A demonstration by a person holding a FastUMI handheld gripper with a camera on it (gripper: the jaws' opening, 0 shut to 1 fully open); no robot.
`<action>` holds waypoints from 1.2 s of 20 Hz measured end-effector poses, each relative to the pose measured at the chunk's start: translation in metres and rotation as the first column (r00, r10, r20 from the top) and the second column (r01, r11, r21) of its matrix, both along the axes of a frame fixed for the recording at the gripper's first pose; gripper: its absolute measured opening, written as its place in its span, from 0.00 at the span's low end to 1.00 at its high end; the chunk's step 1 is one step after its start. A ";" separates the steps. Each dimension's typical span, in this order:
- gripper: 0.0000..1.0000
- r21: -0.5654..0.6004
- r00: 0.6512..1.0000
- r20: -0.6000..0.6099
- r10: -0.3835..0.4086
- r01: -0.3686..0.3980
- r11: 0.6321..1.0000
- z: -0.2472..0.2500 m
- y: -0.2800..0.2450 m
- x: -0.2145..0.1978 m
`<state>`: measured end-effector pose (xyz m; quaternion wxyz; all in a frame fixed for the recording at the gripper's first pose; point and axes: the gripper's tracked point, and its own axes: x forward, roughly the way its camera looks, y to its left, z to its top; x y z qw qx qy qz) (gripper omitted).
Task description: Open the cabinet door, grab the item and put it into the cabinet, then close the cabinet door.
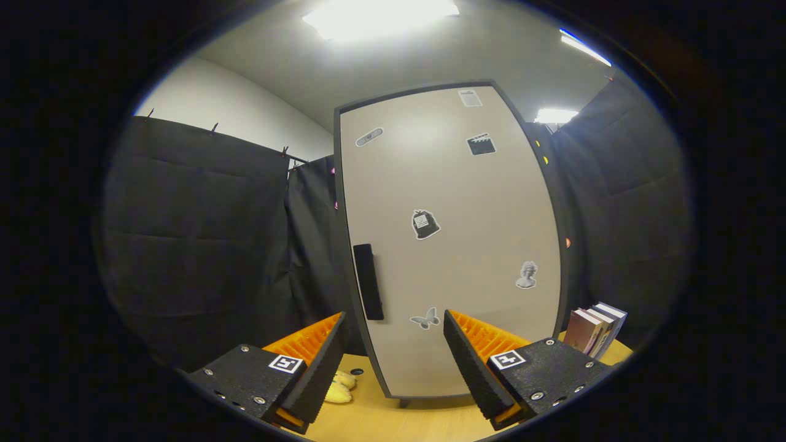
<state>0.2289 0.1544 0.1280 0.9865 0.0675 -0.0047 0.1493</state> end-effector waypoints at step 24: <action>0.24 -0.159 0.995 -0.094 -0.035 0.020 0.987 -0.009 0.082 0.139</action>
